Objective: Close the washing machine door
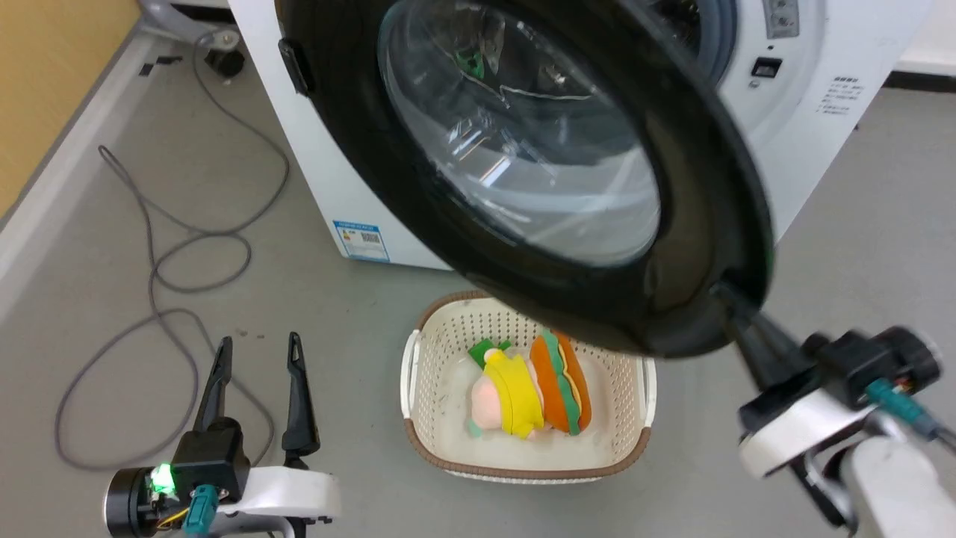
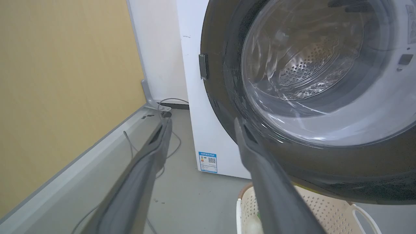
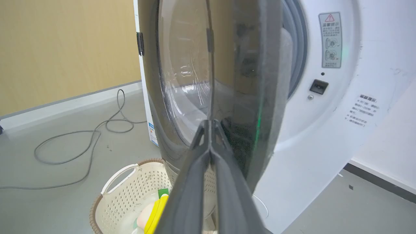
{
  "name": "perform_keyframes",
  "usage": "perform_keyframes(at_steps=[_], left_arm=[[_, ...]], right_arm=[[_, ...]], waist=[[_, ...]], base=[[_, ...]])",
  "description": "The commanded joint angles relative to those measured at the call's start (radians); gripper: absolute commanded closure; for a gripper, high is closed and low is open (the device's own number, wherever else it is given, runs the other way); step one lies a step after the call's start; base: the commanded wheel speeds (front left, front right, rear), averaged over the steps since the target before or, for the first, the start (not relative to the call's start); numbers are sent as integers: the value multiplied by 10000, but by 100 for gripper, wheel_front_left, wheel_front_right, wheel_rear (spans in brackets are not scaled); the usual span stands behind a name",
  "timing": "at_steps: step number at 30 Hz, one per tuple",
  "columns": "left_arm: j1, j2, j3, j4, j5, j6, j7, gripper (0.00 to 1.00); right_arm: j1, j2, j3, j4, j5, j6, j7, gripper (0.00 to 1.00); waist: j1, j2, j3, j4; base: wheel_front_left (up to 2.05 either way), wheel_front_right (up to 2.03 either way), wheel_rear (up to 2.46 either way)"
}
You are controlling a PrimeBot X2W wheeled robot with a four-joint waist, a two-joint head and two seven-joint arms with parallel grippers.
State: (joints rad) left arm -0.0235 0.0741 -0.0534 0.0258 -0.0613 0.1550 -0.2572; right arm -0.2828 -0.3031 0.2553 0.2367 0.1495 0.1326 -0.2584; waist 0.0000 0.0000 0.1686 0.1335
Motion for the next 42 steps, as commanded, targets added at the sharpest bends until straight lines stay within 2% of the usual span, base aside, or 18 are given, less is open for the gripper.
perform_keyframes(at_steps=[1,15,28,36,42], left_arm=[[-214,-53,-38,5,78,-27,-45,0],[-910,-204,-319,-155,-3,-38,-45,0],[-1497,-234,-501,-172,-122,2,-45,0],[-1683,-237,-586,-151,-254,107,-45,0],[-1704,-238,-581,-156,-226,123,-45,0]], right_arm=[[-368,20,-375,149,52,-19,-34,100],[-2651,183,-2176,1350,-268,-19,-34,100],[-4935,64,-2933,3207,-1317,-19,-34,100],[-5824,-105,-3105,4105,-1562,-19,-34,100],[-6301,46,-3614,4773,-1980,-19,-34,100]], waist=[[0,0,164,66],[0,0,1417,340],[0,0,2308,510],[0,0,2559,617],[0,0,2579,637]], base=[[0,0,0],[0,0,0],[0,0,0],[0,0,0],[0,0,0]])
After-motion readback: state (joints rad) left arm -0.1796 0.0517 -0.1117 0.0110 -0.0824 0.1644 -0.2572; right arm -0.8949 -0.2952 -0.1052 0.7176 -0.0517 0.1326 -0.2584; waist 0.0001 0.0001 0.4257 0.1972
